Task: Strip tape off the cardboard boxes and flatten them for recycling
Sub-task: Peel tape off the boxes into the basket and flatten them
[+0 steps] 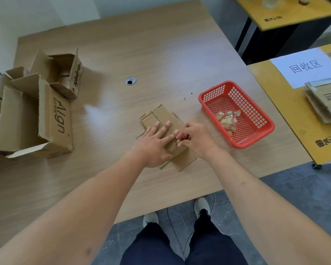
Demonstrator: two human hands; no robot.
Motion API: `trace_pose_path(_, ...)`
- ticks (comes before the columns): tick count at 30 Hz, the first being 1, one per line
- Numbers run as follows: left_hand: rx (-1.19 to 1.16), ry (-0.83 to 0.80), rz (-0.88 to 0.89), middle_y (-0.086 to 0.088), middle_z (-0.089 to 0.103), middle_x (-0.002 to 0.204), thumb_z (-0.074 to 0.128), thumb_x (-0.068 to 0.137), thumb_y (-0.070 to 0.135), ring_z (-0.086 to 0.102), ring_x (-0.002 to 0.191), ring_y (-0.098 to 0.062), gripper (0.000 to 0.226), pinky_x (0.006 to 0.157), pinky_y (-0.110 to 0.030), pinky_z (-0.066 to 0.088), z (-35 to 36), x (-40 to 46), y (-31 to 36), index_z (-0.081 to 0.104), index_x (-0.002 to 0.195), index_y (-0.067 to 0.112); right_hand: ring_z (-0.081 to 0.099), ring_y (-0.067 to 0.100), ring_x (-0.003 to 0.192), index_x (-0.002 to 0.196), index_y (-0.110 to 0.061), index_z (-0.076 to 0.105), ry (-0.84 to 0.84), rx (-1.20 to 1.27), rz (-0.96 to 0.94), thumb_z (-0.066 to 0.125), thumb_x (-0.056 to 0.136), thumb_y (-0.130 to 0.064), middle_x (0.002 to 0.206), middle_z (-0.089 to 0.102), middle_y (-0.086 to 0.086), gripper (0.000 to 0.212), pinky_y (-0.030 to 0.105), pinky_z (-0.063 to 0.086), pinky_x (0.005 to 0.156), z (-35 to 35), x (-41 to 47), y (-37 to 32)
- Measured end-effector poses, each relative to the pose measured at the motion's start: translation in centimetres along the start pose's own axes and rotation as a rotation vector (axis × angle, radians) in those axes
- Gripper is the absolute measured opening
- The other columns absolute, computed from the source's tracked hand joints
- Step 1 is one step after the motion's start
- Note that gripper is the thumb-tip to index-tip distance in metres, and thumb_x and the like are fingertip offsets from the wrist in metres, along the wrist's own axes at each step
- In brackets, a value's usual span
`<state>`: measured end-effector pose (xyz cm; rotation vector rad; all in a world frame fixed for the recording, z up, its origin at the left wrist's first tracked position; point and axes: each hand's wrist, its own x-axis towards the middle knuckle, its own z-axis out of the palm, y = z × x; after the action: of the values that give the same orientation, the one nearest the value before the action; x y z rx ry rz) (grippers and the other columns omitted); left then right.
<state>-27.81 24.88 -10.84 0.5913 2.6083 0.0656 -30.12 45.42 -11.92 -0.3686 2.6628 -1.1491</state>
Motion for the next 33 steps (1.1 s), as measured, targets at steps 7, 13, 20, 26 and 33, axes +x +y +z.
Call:
trace_pose_path(7, -0.033, 0.022, -0.139, 0.007, -0.027, 0.166, 0.041, 0.100, 0.064, -0.018, 0.155, -0.028, 0.081, 0.127, -0.044, 0.000, 0.0, 0.7, 1.4, -0.015, 0.156, 0.048, 0.048, 0.003, 0.068, 0.082, -0.012, 0.080, 0.140, 0.007, -0.113, 0.084, 0.080, -0.011, 0.076, 0.054, -0.014, 0.005, 0.015, 0.035, 0.070, -0.6, -0.8, 1.4)
trace_pose_path(13, -0.053, 0.078, -0.251, 0.001, -0.018, 0.169, 0.041, 0.101, 0.062, -0.008, 0.156, -0.032, 0.080, 0.127, -0.045, 0.005, -0.3, 1.9, 3.2, -0.009, 0.159, 0.043, 0.076, 0.023, 0.082, 0.085, -0.012, 0.067, 0.511, 0.685, 0.688, 0.066, 0.099, -0.020, 0.088, 0.075, 0.006, 0.016, 0.039, 0.061, 0.081, 1.6, -1.9, 2.8)
trace_pose_path(20, -0.048, 0.090, -0.320, 0.000, -0.012, 0.170, 0.043, 0.099, 0.065, -0.002, 0.157, -0.033, 0.082, 0.126, -0.047, 0.014, -0.7, 2.4, 4.3, -0.005, 0.160, 0.042, 0.076, 0.023, 0.079, 0.089, -0.008, 0.077, 0.504, 0.927, 0.624, 0.082, 0.083, -0.002, 0.085, 0.077, 0.013, 0.010, 0.034, 0.063, 0.077, 0.1, -1.3, 2.3)
trace_pose_path(26, -0.028, 0.117, -0.419, -0.007, 0.000, 0.170, 0.044, 0.097, 0.069, 0.011, 0.154, -0.038, 0.083, 0.115, -0.049, 0.027, -1.5, 3.3, 7.4, 0.002, 0.161, 0.038, 0.075, 0.014, 0.076, 0.076, -0.023, 0.077, 0.550, 0.673, 0.541, 0.087, 0.079, -0.017, 0.075, 0.077, -0.005, 0.012, 0.033, 0.061, 0.077, -2.8, 0.5, 2.9)
trace_pose_path(33, -0.086, 0.156, -0.433, -0.003, -0.003, 0.170, 0.042, 0.094, 0.073, 0.006, 0.155, -0.035, 0.084, 0.120, -0.050, 0.023, -1.3, 4.6, 7.7, 0.001, 0.160, 0.041, 0.069, 0.013, 0.085, 0.090, -0.023, 0.078, 0.666, 0.273, 0.625, 0.081, 0.086, -0.017, 0.086, 0.071, -0.010, 0.008, 0.024, 0.049, 0.081, -7.9, 2.2, 6.3)
